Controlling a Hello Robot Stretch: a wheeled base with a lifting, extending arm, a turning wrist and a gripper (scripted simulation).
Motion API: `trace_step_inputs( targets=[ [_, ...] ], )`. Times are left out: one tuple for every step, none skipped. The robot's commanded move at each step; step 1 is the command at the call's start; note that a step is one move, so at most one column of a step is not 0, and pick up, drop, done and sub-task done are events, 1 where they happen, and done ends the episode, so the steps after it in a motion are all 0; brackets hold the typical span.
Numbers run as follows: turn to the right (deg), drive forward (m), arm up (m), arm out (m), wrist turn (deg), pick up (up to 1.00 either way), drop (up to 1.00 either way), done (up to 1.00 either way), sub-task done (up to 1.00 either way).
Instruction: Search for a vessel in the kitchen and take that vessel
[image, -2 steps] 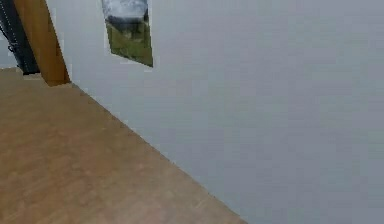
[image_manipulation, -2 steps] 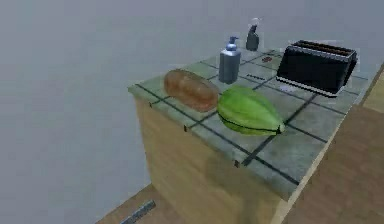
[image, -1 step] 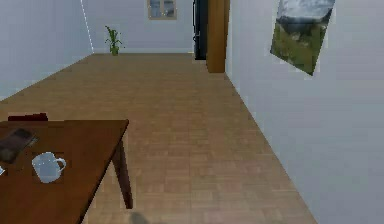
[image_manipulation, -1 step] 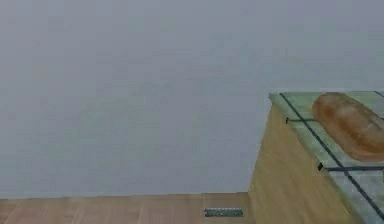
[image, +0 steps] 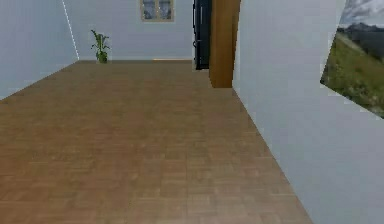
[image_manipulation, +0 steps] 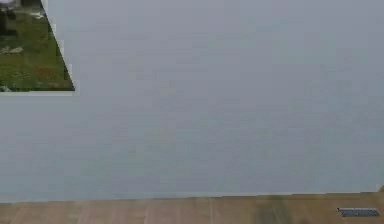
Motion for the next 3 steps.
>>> trace_step_inputs(
  targets=[
    [45.0, 0.0, 0.0, 0.0, 0.0, 0.0, 0.0, 0.0, 0.0],
    [45.0, 0.0, 0.0, 0.0, 0.0, 0.0, 0.0, 0.0, 0.0],
    [45.0, 0.0, 0.0, 0.0, 0.0, 0.0, 0.0, 0.0, 0.0]
  ],
)
